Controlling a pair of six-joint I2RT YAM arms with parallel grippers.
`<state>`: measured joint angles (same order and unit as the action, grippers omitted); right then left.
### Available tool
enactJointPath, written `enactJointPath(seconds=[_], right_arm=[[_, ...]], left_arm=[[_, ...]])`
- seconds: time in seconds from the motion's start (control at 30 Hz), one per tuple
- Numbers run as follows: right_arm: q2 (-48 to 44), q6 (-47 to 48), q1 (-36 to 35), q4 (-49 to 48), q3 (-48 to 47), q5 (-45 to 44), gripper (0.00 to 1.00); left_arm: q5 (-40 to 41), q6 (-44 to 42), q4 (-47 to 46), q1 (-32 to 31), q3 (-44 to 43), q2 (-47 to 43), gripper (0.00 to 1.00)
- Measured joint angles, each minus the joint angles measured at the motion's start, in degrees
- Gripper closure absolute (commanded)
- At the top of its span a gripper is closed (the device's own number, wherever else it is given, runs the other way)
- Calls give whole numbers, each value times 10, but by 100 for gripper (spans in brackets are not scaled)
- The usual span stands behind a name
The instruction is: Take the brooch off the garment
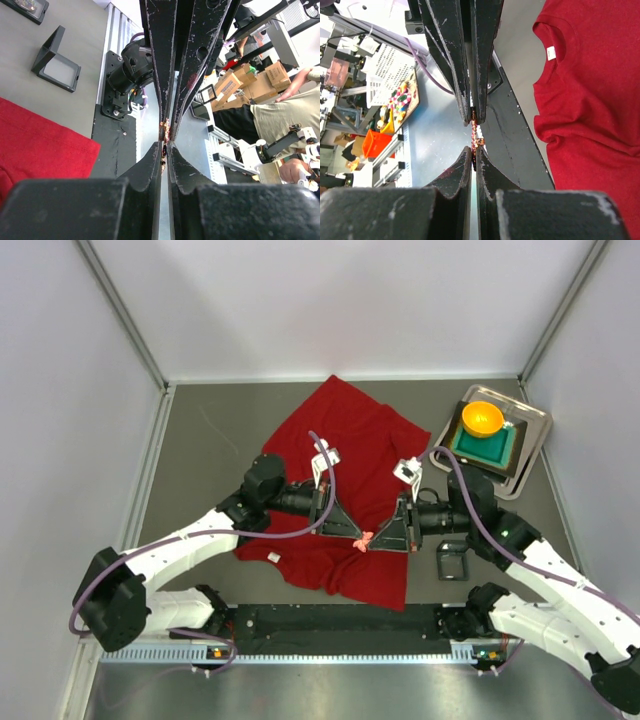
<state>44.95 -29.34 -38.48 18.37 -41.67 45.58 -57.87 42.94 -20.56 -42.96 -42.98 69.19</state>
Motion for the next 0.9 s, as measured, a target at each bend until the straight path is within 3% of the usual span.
enactJointPath(seconds=[0.13,0.17,0.27,0.3,0.4,0.63,0.8,0.9], right_arm=[[-3,-9,0,0,0,0,96],[-5,-13,0,0,0,-1,69],[-15,-28,1,8,0,-38,33],[-23,-31,1,16,-1,-64,29],[-42,-39,11,96,-31,-159,24],[-38,-37,58,315,-219,-403,21],[-6,13,177,392,-296,-458,21],[14,43,213,416,-308,-461,21]], left_arm=[[-2,16,-23,-1,5,0,100],[-2,19,-28,-2,6,0,100],[18,23,-35,-5,12,0,100],[28,24,-37,-8,17,0,100],[73,40,-53,-13,43,0,100],[226,115,-174,-46,122,48,100],[384,157,-302,-152,137,136,100],[476,171,-375,-215,141,204,100]])
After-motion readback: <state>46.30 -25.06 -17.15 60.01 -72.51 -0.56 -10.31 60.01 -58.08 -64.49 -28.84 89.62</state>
